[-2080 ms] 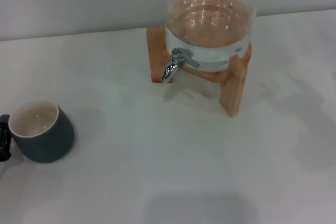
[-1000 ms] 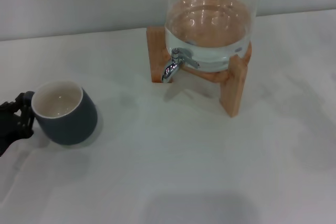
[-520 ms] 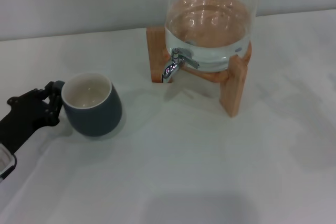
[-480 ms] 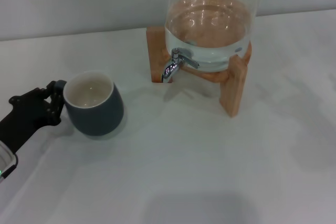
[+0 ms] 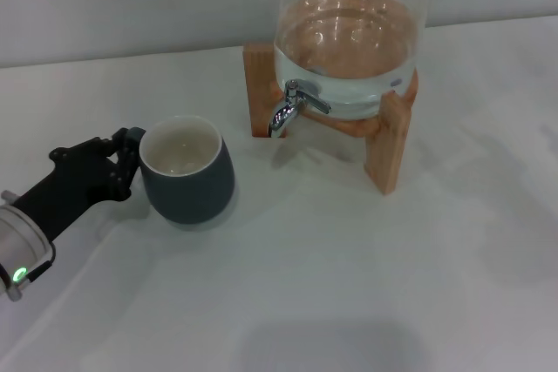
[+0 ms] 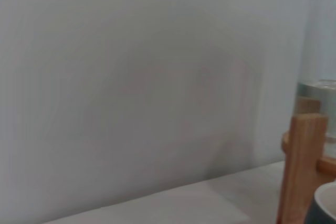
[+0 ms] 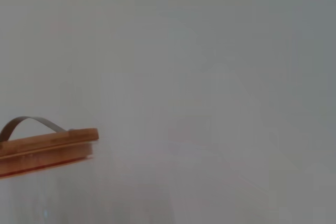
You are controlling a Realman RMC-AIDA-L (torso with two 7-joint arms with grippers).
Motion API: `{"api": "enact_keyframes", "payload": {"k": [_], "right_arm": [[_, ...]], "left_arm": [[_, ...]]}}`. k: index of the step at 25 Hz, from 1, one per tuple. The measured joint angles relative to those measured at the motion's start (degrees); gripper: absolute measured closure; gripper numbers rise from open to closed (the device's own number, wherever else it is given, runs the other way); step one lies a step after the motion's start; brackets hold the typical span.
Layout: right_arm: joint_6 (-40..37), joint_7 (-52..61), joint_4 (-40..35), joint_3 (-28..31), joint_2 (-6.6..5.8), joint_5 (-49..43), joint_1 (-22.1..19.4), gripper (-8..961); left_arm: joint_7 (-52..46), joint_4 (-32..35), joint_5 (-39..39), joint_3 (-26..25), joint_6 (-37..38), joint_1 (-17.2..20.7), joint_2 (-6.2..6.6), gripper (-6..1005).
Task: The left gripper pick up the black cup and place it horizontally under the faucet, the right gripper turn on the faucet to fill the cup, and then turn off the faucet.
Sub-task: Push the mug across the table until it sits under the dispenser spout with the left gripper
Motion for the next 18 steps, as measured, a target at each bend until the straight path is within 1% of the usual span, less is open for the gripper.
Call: {"api": "enact_keyframes", "payload": {"k": [6,14,18], "right_arm": [[0.4,0.0,0.0,0.0,0.08,0.1,0.0,266],[1.2,0.0,0.1,0.0,0.06,0.1,-0.2,266],[1.5,-0.1,0.5,0.1,0.06,0.1,-0.2,267]], "left_arm": [[-2.5,0.1,0.0,2.9,0.8,-1.1,0.07,852],[-7.5,0.3,0.0,9.1,3.8,-3.4,0.35,851],[-9.0,0.6,0.7,10.0,4.4,-4.1,0.43,851]]}}
